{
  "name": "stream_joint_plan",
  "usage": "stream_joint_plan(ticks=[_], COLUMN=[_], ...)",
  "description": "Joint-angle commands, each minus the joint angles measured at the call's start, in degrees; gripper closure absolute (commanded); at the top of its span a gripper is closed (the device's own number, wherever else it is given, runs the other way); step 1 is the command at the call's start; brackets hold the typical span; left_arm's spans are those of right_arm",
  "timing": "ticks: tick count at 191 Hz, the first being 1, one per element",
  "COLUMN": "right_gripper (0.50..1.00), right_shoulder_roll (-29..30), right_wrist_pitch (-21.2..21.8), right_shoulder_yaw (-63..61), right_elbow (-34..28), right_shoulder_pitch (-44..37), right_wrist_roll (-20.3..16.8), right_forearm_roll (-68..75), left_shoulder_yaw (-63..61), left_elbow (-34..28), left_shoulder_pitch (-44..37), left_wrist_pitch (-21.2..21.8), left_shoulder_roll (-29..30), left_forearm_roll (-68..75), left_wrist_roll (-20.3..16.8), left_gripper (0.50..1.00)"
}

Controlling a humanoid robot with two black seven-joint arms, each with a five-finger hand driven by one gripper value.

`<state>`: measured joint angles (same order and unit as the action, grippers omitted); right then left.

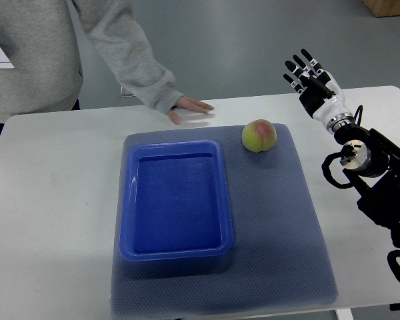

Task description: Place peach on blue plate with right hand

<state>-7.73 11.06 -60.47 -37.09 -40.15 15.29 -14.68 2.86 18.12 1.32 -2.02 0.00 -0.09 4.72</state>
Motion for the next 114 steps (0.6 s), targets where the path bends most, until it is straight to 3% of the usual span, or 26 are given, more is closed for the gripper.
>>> stream_joint_plan(ticks=[1, 84, 114], right_gripper=[0.570, 0.570, 0.570], right_shoulder_roll=[0.00, -0.35, -2.55], right_wrist_pitch=[0.01, 0.80, 0.80], right_shoulder_yaw=[0.00, 0.35, 10.46], right_elbow=[0.00, -0.70, -1.06], right_shoulder_pitch=[-0.01, -0.72, -6.60], right_wrist_roll=[0.00, -0.35, -0.88], right_forearm_roll=[0.00, -0.88, -11.34], left_shoulder_yaw=[0.04, 0.13, 0.04], left_elbow=[-0.01, -0.01, -0.01], left_shoulder_pitch=[0.00, 0.00, 0.00], left_wrist_pitch=[0.00, 0.09, 0.00], left_shoulder_roll=[0.00, 0.00, 0.00], left_forearm_roll=[0.00, 0.00, 0.00], left_wrist_roll=[0.02, -0.07, -0.07], left_gripper=[0.500, 0.500, 0.500])
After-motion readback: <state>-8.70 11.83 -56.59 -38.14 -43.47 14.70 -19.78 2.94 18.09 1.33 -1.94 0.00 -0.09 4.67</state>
